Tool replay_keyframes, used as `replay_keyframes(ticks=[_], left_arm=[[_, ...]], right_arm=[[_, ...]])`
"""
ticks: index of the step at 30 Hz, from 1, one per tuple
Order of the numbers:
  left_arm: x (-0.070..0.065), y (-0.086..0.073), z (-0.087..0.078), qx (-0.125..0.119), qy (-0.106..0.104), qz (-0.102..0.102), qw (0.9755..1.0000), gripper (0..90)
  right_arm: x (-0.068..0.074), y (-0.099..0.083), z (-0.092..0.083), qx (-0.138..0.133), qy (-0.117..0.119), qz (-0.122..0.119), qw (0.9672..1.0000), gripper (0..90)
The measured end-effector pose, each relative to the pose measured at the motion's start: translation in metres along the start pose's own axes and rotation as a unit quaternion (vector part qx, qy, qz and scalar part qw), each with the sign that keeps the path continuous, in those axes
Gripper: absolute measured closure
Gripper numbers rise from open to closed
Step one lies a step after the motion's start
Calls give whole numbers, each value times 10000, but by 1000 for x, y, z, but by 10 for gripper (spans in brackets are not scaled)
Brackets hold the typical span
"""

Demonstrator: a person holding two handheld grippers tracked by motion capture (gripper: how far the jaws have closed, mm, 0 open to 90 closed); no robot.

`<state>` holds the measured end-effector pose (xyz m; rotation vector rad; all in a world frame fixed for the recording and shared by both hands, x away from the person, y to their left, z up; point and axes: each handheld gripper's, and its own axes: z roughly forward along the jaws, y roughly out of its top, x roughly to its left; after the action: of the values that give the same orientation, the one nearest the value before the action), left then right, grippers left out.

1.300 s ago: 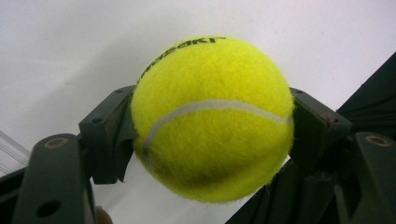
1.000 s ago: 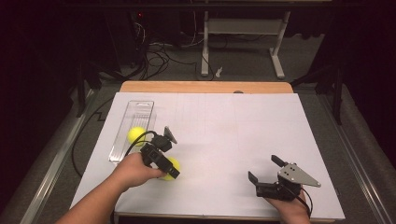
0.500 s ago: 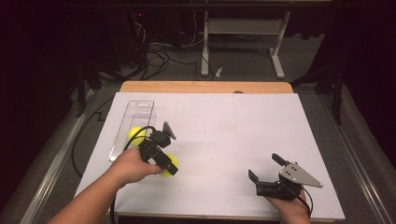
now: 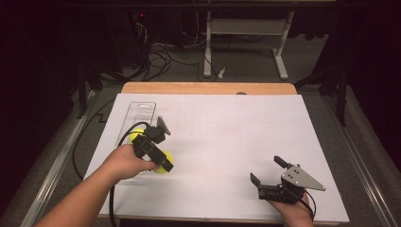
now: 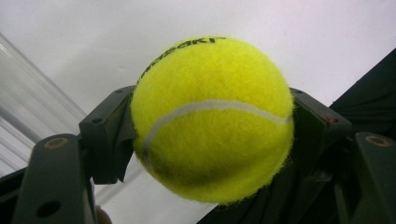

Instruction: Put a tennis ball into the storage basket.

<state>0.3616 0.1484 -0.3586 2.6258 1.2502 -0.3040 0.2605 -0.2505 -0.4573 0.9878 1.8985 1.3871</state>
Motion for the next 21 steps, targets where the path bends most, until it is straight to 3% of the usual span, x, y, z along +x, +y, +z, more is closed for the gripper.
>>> replay_keyframes(ticks=[6,21], left_arm=[[8,-4,-8,-81,-30,-83,9999,267],[28,-17,-31,-231,140,-340,9991,267]], right_arm=[[0,0,-1,-15,-5,16,10000,2],[0,1,-2,-50,1,25,10000,2]])
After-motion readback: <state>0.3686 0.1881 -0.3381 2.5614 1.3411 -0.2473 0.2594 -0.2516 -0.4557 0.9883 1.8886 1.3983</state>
